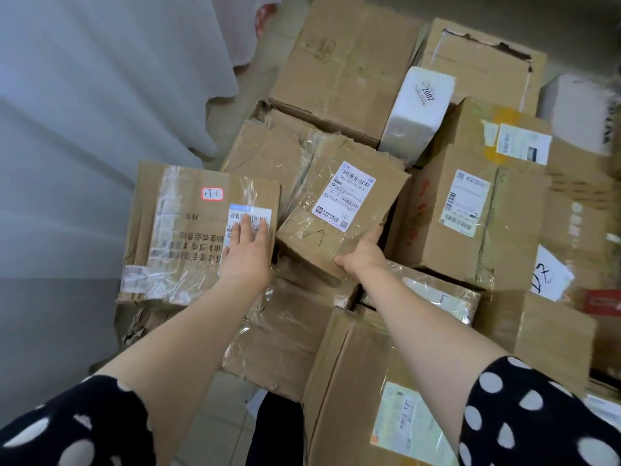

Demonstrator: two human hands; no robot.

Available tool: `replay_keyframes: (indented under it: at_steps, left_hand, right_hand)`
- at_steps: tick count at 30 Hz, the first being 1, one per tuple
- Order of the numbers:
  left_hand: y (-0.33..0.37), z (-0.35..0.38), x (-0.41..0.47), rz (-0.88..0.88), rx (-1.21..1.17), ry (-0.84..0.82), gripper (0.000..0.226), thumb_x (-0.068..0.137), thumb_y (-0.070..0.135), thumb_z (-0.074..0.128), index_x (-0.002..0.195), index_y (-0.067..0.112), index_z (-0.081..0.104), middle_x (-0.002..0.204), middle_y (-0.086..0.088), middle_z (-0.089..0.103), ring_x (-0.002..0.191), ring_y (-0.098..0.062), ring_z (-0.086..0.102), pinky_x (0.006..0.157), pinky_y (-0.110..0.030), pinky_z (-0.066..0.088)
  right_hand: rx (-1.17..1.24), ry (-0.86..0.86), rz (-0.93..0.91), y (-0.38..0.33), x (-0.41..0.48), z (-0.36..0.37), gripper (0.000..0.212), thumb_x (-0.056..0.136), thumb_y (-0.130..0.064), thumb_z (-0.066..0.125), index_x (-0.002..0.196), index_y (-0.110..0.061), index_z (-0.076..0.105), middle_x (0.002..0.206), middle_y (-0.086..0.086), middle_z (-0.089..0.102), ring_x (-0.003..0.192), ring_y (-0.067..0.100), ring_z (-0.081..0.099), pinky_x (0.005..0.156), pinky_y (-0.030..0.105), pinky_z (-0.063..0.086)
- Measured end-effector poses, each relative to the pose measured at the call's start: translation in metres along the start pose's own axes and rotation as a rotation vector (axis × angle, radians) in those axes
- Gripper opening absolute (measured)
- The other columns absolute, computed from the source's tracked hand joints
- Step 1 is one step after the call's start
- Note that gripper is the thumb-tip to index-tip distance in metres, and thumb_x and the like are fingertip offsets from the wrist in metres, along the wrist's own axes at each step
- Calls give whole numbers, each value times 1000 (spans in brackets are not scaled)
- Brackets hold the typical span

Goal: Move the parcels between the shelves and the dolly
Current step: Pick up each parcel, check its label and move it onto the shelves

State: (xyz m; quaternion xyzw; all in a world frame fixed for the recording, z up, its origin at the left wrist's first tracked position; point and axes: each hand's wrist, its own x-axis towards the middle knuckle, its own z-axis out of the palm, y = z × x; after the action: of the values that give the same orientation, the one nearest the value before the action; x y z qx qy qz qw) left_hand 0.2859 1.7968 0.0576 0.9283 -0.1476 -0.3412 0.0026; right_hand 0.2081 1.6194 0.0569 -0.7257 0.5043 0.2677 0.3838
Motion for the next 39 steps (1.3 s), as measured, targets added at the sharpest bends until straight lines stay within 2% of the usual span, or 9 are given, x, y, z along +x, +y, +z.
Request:
replay_keyframes:
  at_steps: [4, 9, 12, 15, 19, 22, 27, 31, 39]
  left_hand:
    - [-2, -2, -8, -90, -6, -40, 119, 77, 48, 73, 150, 22, -16, 156, -8, -25, 145, -31, -17, 115, -55, 8]
    - [-9, -1, -12, -115, -26, -55, 119, 76, 46, 75, 150, 27, -16, 155, -1, -29, 144, -31, -21, 111, -66, 8]
    - [-11, 0, -13, -93, -29, -58, 117, 77, 46, 73, 151, 25, -16, 156, -1, -28, 144, -31, -20, 112, -65, 9]
    - [-14, -1, -14, -88, -26, -57, 116, 79, 47, 72, 151, 20, -15, 156, 0, -27, 145, -30, -19, 112, -64, 11]
    - [-14, 1, -13, -93, -30, -30, 116, 79, 49, 70, 151, 13, -13, 157, -2, -25, 145, -29, -17, 112, -64, 12]
    - [-15, 1, -12, -124, -4, 62, 115, 79, 65, 58, 150, 11, -14, 157, -12, -23, 145, -30, -20, 111, -63, 0]
    - [-43, -14, 2, -365, -168, 275, 101, 87, 57, 53, 151, 9, -8, 156, -22, -17, 145, -35, -17, 111, -61, -8]
    - [-78, -24, 10, -597, -318, 326, 106, 84, 52, 58, 150, 7, -12, 155, -26, -15, 145, -37, -14, 112, -55, -11]
    - [-103, -31, -19, -685, -700, 198, 122, 72, 74, 59, 151, 20, -16, 146, -26, 24, 134, -41, 29, 108, -51, 27]
  right_hand:
    - [-71, 61, -247, -8, -8, 11, 89, 89, -8, 56, 151, -38, -1, 157, 11, -1, 137, 33, 33, 107, 40, 38]
    - [-384, -87, -305, -14, -4, 20, 113, 74, -44, 78, 152, -33, -3, 149, 14, -38, 142, 34, -24, 116, 47, 16]
    - [-439, 11, -375, -7, 11, 24, 76, 95, -24, 55, 151, -40, 6, 155, 10, -27, 145, 38, -14, 113, 48, 26]
    - [-333, 45, -313, 0, 18, 16, 59, 99, -39, 36, 152, -35, 12, 160, 5, -9, 147, 32, 5, 112, 44, 24]
    - [-391, 185, -314, 2, 16, -1, 55, 93, -14, 47, 144, -33, 37, 160, 6, -1, 147, 33, -2, 117, 51, 8]
    - [-485, 339, -362, -19, 3, 6, 51, 83, -27, 58, 133, -25, 50, 158, 14, 6, 147, 32, 1, 118, 52, -2]
    - [-394, 259, -669, -59, -15, 46, 47, 97, -38, 44, 138, -15, 42, 144, 8, 38, 129, 25, 40, 97, 37, 39]
    - [-291, 91, -510, -81, -27, 85, 48, 95, -45, 48, 124, -8, 44, 111, 10, 64, 100, 31, 62, 68, 34, 44]
    - [-238, 10, -491, -95, -22, 88, 68, 90, -5, 46, 150, -14, 17, 133, 15, 49, 117, 32, 52, 86, 37, 45]
